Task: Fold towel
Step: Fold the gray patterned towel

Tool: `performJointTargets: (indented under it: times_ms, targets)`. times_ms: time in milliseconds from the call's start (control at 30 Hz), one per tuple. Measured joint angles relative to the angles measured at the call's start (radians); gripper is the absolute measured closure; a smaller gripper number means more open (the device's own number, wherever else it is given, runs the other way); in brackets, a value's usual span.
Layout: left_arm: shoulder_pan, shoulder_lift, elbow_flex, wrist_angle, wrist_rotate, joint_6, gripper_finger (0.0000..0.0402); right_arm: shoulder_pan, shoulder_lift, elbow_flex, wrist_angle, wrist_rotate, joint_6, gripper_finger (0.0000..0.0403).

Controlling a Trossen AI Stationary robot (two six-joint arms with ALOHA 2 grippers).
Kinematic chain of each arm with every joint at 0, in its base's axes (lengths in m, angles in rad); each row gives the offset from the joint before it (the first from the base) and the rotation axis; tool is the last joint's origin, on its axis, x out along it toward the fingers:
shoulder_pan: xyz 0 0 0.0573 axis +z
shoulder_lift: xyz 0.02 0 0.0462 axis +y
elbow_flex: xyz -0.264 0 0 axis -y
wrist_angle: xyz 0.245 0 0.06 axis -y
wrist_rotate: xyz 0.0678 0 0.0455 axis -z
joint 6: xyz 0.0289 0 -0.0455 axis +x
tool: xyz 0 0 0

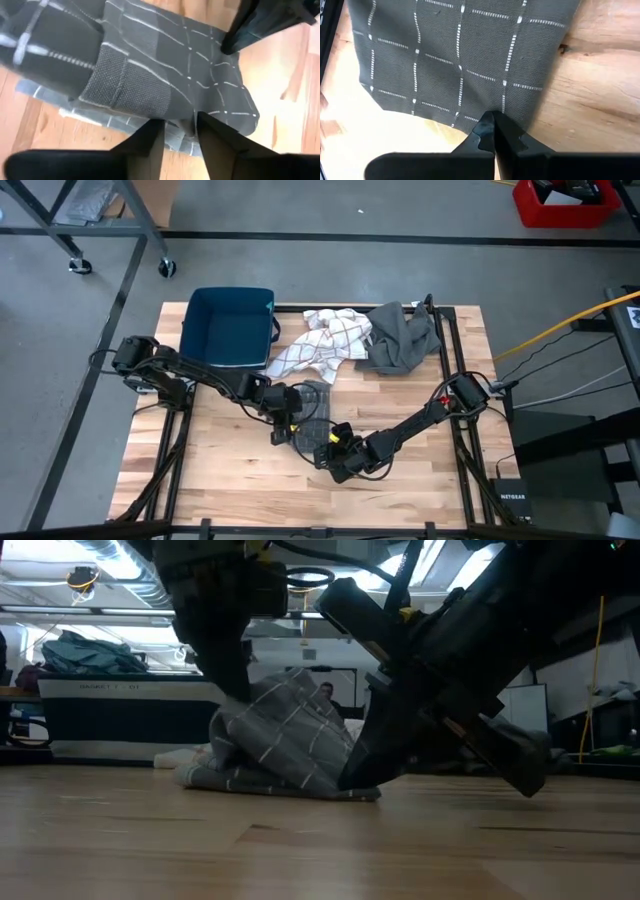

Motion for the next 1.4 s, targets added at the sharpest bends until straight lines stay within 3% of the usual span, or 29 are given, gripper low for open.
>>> performJointTargets:
  times_ms: [100, 300, 367, 600, 967, 1200, 1400]
  targets:
    - [0.005, -0.006, 0.0, -0.054, -0.049, -0.074, 0.0287, 0.0, 0.0, 0.0, 0.003, 0.0, 0.0, 0.0402]
    - [0.008, -0.058, 0.0, -0.222, -0.219, -0.111, 0.0319, 0.0, 0.0, 0.0, 0.003, 0.0, 0.0, 0.0402]
    - [0.003, -0.085, 0.0, -0.213, -0.234, -0.099, 0.0328, 0.0, 0.0, 0.0, 0.002, 0.001, 0.0, 0.0402]
    - [-0.045, -0.105, 0.0, 0.032, -0.229, 0.116, 0.0343, 0.0, 0.0, -0.001, 0.037, 0.039, -0.038, 0.0402]
    - [0.036, 0.133, 0.0, 0.18, -0.226, 0.177, 0.037, 0.005, -0.018, 0.0, 0.175, 0.109, -0.242, 0.0402]
    - [0.041, 0.249, 0.0, 0.309, -0.083, 0.166, 0.0382, 0.046, -0.063, 0.0, 0.227, 0.167, -0.447, 0.0402]
    - [0.016, 0.286, -0.001, 0.531, -0.006, 0.147, 0.0383, 0.083, -0.135, 0.001, 0.178, 0.175, -0.54, 0.0402]
